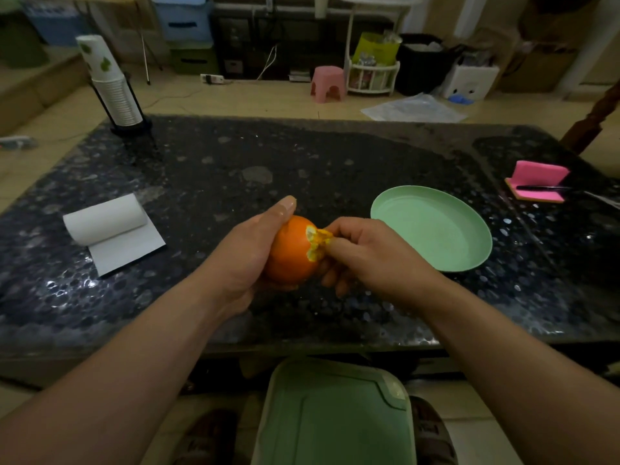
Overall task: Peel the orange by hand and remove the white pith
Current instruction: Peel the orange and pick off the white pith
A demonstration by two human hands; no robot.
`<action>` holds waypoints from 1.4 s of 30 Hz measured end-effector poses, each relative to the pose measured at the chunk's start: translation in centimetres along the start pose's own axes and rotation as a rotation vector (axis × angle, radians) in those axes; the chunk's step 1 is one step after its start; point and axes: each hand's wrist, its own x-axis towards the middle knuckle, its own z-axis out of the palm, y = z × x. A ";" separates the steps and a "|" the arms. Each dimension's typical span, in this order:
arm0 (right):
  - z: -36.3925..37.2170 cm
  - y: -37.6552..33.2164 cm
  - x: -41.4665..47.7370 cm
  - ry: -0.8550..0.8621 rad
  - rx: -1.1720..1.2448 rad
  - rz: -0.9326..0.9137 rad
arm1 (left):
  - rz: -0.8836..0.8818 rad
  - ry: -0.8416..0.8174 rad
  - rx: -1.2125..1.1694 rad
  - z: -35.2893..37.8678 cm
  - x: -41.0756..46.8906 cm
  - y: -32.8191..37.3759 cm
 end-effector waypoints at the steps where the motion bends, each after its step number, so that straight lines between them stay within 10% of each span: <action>1: -0.3 -0.1 -0.1 -0.037 0.026 -0.003 | -0.020 -0.006 -0.011 -0.2 0.0 0.1; 13: -0.6 0.3 0.0 -0.059 -0.419 -0.067 | 0.067 0.010 0.154 0.3 0.2 -0.8; 36: 0.5 2.8 2.2 0.118 0.320 0.082 | -0.035 -0.052 -0.255 -0.2 0.7 -0.2; 42: 1.4 5.4 3.8 0.245 -0.034 0.149 | -0.116 0.028 -0.310 -0.8 2.2 -2.1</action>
